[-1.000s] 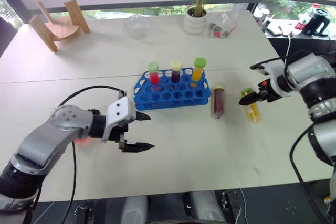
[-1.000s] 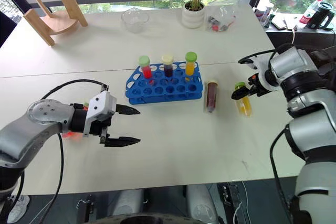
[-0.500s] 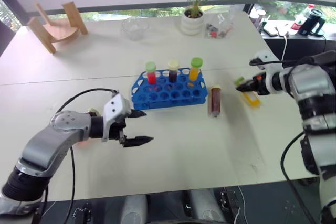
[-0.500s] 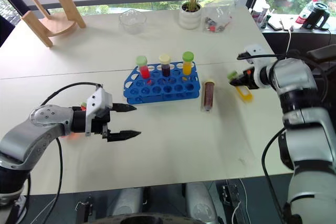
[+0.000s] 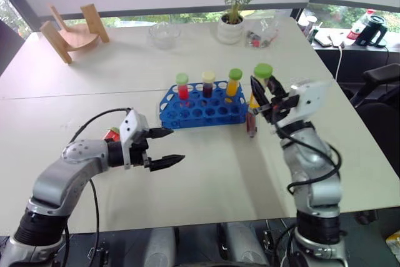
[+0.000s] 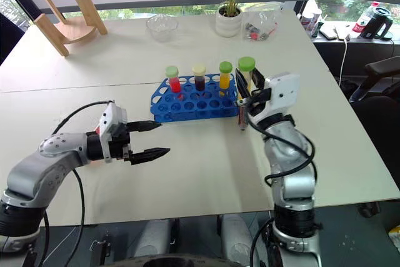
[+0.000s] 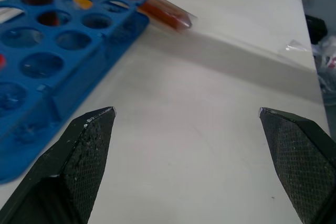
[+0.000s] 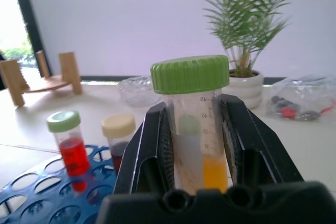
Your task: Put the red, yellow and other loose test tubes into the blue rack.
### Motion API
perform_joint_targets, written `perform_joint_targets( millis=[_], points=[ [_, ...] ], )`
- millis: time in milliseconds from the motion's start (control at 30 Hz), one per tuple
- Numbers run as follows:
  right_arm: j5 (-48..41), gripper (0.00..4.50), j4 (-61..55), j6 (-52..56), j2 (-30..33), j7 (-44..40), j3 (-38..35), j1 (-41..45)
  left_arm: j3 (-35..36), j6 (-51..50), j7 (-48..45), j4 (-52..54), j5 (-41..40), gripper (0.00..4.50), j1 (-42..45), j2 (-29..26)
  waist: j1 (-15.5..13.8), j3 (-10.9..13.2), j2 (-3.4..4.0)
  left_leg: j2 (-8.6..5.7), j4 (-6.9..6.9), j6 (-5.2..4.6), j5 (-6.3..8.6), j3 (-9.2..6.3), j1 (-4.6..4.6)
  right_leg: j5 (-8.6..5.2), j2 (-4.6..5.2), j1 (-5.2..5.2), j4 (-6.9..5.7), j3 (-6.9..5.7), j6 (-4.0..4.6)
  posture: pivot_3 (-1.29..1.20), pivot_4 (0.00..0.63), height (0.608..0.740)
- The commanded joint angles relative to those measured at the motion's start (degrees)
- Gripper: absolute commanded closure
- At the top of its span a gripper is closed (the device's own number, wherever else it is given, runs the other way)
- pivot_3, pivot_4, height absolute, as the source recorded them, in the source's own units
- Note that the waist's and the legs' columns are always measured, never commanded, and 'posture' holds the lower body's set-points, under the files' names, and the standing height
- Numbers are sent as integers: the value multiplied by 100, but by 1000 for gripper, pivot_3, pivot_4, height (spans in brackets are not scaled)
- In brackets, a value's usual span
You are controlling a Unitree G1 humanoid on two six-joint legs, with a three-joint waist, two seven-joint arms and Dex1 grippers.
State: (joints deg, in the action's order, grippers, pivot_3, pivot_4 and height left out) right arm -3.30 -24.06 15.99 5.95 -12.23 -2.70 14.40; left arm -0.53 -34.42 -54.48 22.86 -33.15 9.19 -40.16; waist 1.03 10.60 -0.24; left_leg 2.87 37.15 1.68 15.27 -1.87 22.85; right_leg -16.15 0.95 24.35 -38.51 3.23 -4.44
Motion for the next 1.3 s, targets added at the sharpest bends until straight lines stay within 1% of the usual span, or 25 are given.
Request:
perform_joint_targets(
  millis=[33,133,267,533,733,1100,1167,1200,1233,1267,1300],
  points=[
    [151,3684,263,-662,-279,299,263,11,-124,204,19,176,193,0,-22,-24,0,-1,-1,1,-2,0,0,-1,-1,0,-1,0,0,0,1,0,150,740],
    [259,3684,720,-1107,-376,380,420,10,-196,305,63,58,324,0,-13,58,7,-1,-1,2,-7,0,0,-1,-4,-1,-3,0,0,0,2,0,150,740],
    [319,3684,1538,-1719,-323,387,449,112,-277,398,132,-23,468,0,-119,140,4,0,0,2,-8,0,0,-1,-3,-1,-2,0,0,0,2,0,150,740],
    [416,3684,2409,-2335,-267,394,522,401,-311,506,129,-128,610,0,-193,174,13,-2,-4,4,-10,-1,0,0,-20,-1,-4,-14,-2,2,3,0,150,740],
    [381,3684,2601,-2431,-250,339,581,430,-296,510,140,-108,661,0,-288,198,16,-3,-5,3,-9,-1,1,1,-43,-1,-3,-39,0,2,3,0,150,740],
    [518,3684,2923,-2621,-225,372,605,563,-288,513,223,-150,694,0,-263,245,17,-2,-4,4,-13,-2,1,0,-43,-1,-4,-38,1,3,4,0,150,740],
    [511,2648,2728,-2526,-215,347,621,471,-257,511,227,-181,685,0,-252,247,16,-2,-4,4,-13,-2,1,0,-43,-1,-4,-38,1,3,4,0,150,740],
    [524,2259,2597,-2485,-199,348,623,422,-246,521,233,-212,692,0,-248,254,15,-2,-4,4,-13,-2,1,0,-43,-1,-4,-38,1,3,4,0,150,740],
    [533,1717,2474,-2436,-183,353,616,380,-240,544,246,-246,706,0,-247,269,12,-2,-4,4,-13,-2,1,0,-43,-1,-4,-38,1,3,4,0,150,740],
    [542,1273,2357,-2385,-159,349,610,343,-237,561,264,-271,715,0,-247,291,11,-2,-4,4,-15,-2,1,0,-43,-1,-4,-38,2,3,4,0,150,740],
    [539,658,2203,-2306,-123,327,603,293,-237,562,285,-287,710,0,-252,322,10,-2,-4,4,-16,-2,1,0,-43,-2,-4,-38,3,3,4,0,150,740]
  ],
)
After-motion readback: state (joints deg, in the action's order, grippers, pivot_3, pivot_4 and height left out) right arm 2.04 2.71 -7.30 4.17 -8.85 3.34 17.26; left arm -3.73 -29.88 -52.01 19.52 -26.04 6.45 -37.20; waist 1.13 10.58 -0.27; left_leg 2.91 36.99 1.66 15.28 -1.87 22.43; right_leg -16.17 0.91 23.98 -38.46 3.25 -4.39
